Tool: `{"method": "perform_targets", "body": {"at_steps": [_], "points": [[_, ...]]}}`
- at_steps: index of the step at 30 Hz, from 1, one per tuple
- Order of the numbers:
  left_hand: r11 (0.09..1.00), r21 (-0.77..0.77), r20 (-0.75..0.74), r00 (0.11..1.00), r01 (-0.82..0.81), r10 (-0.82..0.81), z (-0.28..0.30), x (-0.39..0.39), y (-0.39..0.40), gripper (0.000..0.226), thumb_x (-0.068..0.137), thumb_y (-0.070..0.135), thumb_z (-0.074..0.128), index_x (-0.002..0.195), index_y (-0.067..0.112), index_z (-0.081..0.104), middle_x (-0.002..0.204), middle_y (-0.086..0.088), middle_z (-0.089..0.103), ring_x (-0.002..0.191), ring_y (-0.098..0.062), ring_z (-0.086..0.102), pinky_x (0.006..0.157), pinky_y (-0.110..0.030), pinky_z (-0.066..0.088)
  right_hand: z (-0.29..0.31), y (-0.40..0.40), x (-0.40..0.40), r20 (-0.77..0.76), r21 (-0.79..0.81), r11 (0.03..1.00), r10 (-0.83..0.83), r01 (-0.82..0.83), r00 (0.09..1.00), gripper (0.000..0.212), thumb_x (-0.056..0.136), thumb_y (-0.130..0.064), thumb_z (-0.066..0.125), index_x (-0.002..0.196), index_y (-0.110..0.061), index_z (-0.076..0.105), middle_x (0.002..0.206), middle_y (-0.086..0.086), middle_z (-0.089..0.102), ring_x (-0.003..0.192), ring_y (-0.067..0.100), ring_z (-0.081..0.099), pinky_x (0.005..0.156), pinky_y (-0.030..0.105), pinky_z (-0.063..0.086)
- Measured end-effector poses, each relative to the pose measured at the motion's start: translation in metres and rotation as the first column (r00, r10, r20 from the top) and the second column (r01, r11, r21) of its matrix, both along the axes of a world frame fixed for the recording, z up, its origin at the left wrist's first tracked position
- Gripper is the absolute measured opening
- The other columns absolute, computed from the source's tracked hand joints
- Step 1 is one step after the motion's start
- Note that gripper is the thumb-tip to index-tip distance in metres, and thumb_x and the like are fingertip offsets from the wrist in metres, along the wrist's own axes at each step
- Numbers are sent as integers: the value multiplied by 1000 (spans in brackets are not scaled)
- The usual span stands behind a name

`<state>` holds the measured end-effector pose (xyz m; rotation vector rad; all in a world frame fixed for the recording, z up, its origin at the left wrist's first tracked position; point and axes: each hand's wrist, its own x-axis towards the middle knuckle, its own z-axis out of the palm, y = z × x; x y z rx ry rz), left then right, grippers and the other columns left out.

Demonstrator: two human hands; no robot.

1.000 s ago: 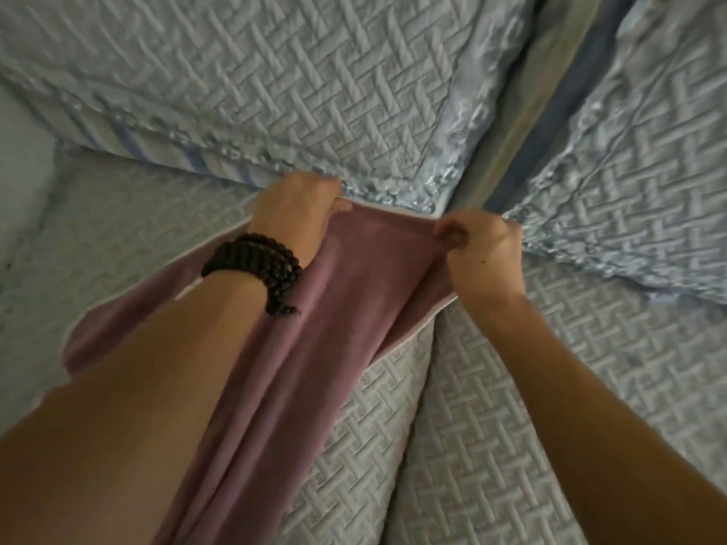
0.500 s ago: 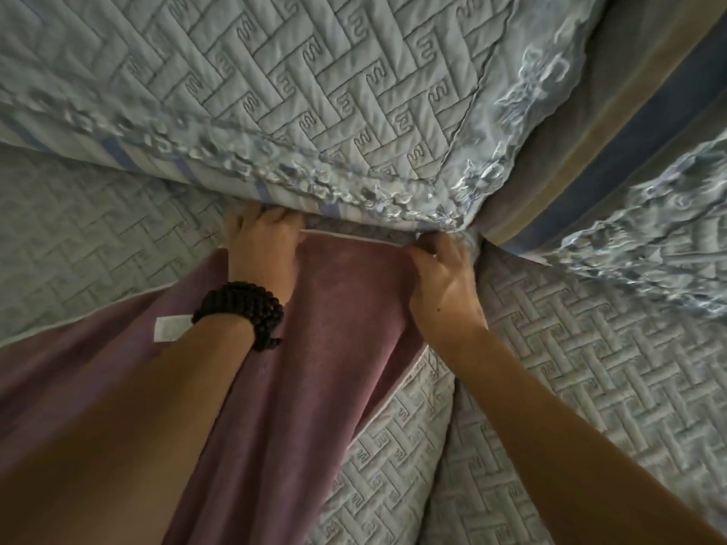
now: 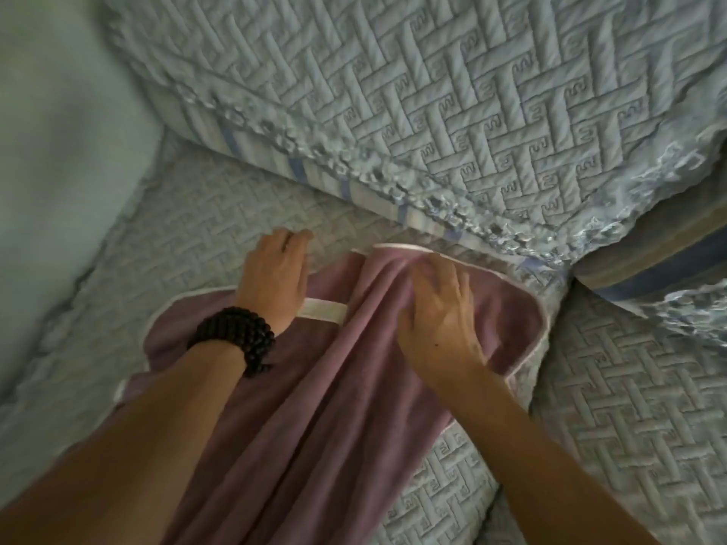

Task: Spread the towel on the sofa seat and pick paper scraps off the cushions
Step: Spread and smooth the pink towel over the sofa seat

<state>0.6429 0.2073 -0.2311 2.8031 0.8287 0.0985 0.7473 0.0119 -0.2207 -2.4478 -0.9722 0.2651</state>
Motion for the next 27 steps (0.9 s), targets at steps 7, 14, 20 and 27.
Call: {"method": "perform_targets", "body": {"at_steps": [7,14,20,27], "points": [[958,-106,-199,950,-265,241,-1,-115,70,19,94,0,48,104,1,65,103,-15,56,85,-33,60,75,-47,51,-2,129,-74,-188,153,938,336,-311,923,26,90,1,55,115,5,65,116,21,62,107,35,59,96,43,49],[912,-138,-222,909,-387,352,-32,-137,78,14,91,13,59,104,15,64,112,-9,47,90,-26,59,73,-41,55,-44,174,-90,-209,-143,894,392,-425,896,26,93,-19,62,118,-12,64,122,9,50,105,28,57,92,40,50],[907,24,-76,904,-420,421,-11,-114,96,17,90,17,52,106,14,51,59,0,49,52,-20,47,43,-27,30,-39,194,-80,-121,43,935,354,-352,927,18,93,-16,54,79,-11,65,75,5,60,68,23,58,64,36,50],[906,11,83,904,-422,420,30,-42,161,30,86,-6,47,115,2,47,95,-25,61,82,-38,62,72,-49,53,-24,245,-33,-194,235,952,245,-198,950,23,98,-12,45,107,-7,66,78,14,69,68,27,64,67,41,57]]}}
